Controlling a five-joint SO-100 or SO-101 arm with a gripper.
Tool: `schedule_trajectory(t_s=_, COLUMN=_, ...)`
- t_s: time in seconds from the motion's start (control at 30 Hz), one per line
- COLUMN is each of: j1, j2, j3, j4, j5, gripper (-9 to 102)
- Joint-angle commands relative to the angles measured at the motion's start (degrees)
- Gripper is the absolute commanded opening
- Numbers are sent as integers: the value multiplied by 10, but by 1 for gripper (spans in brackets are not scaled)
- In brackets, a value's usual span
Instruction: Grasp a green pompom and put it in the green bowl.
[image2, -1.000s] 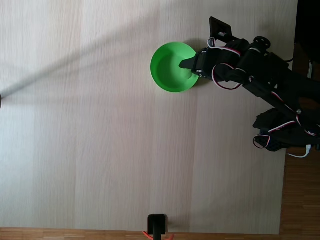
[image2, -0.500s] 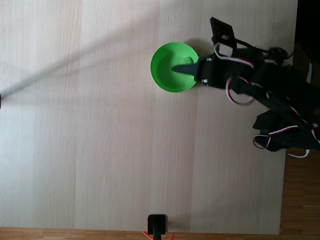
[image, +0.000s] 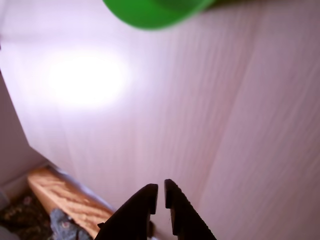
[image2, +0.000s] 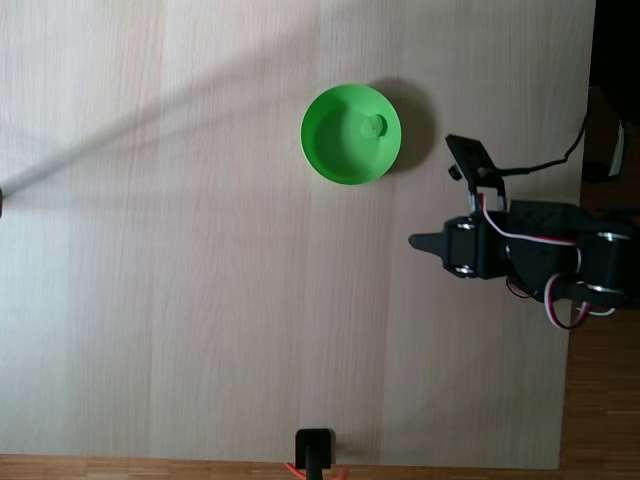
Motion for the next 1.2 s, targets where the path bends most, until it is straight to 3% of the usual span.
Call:
schedule_trajectory(t_s=0.0, j1=-21, j2=79, j3=45, j4=-7, j5=5, gripper=0)
schedule_trajectory(t_s=0.3, j1=-56, j2=204, j3=195, j4=-15, j5=-54, gripper=0)
schedule_trajectory(t_s=0.73, j1=-57, j2=362, j3=458, j4=-161, j5=-52, gripper=0)
schedule_trajectory(t_s=1.17, j1=-56, j2=422, j3=485, j4=-161, j5=-52, gripper=0)
